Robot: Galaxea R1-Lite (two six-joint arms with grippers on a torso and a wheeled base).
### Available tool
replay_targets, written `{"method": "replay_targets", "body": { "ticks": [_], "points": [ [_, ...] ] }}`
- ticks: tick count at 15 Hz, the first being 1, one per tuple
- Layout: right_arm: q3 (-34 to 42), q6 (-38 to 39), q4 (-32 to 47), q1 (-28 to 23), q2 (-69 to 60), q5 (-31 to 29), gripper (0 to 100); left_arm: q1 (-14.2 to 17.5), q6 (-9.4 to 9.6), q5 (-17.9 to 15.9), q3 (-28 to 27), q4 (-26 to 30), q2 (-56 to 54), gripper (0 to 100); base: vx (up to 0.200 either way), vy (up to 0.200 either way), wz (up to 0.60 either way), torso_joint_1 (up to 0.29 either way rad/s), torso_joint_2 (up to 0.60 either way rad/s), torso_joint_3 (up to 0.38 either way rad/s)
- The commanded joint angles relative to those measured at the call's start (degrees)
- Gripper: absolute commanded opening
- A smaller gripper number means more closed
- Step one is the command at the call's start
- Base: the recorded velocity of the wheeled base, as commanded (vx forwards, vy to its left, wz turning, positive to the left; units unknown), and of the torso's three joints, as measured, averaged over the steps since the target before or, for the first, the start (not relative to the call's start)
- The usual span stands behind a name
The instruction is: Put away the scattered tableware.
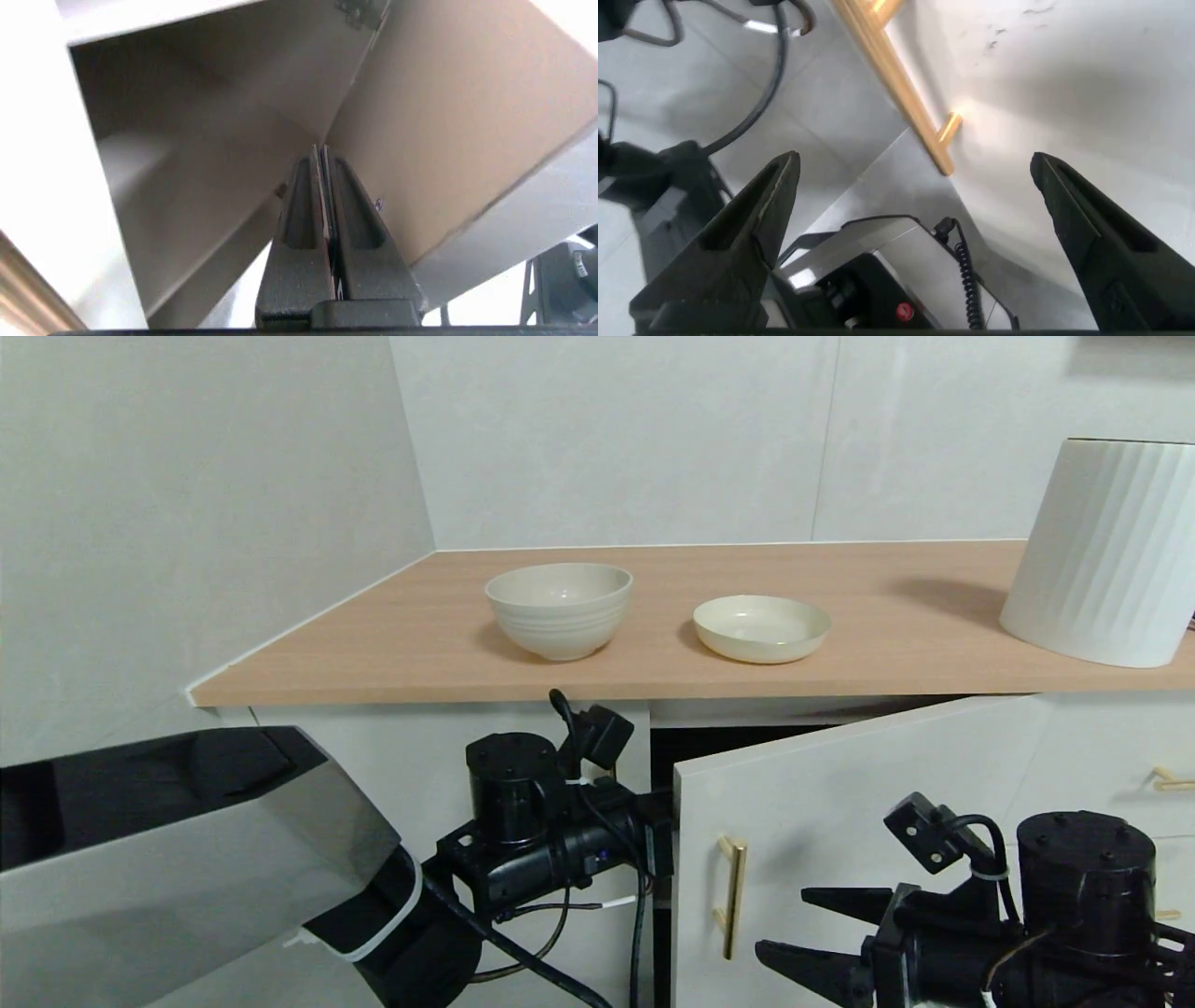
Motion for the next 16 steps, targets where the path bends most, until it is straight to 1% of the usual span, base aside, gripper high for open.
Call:
{"method": "replay_targets", "body": {
  "ticks": [1,3,4,6,7,10,14,16],
  "points": [
    [0.55,0.05,0.27,0.06,-1.03,0.28,100,-0.01,-0.01,0.37,-0.59,0.51,0.39,0,-0.200,0.000,0.00,0.017,0.01,0.002],
    [0.64,-0.03,0.27,0.15,-0.94,0.28,100,-0.01,-0.01,0.37,-1.38,0.86,0.92,0,-0.200,0.000,0.00,0.007,0.00,0.002],
    [0.64,-0.12,0.27,0.15,-1.03,0.19,100,-0.01,-0.01,0.28,-3.41,2.88,2.15,0,-0.200,0.000,0.00,0.002,0.00,-0.002],
    [0.73,-0.12,0.27,0.23,-1.03,0.19,100,0.08,-0.01,0.28,-9.56,7.46,5.66,0,0.000,0.000,0.00,0.000,0.00,0.000],
    [0.73,-0.21,0.27,0.23,-1.03,0.19,100,-0.01,-0.01,0.28,-11.32,8.77,6.37,0,0.000,0.000,0.00,0.000,0.00,0.000],
    [0.99,-0.21,0.27,0.32,-1.38,0.19,100,-0.27,-0.09,0.37,-11.93,9.83,5.84,0,0.000,0.000,0.00,0.000,0.00,0.000],
    [1.08,-1.53,0.27,0.32,-1.38,0.02,100,-0.71,-0.01,1.42,-12.02,10.09,4.87,0,-0.200,0.000,0.00,0.006,0.00,0.005],
    [1.17,-1.53,0.27,0.67,-1.56,0.10,100,-0.62,-0.01,1.33,-14.13,12.82,5.57,0,0.000,0.000,0.00,0.000,0.00,0.000]
  ]
}}
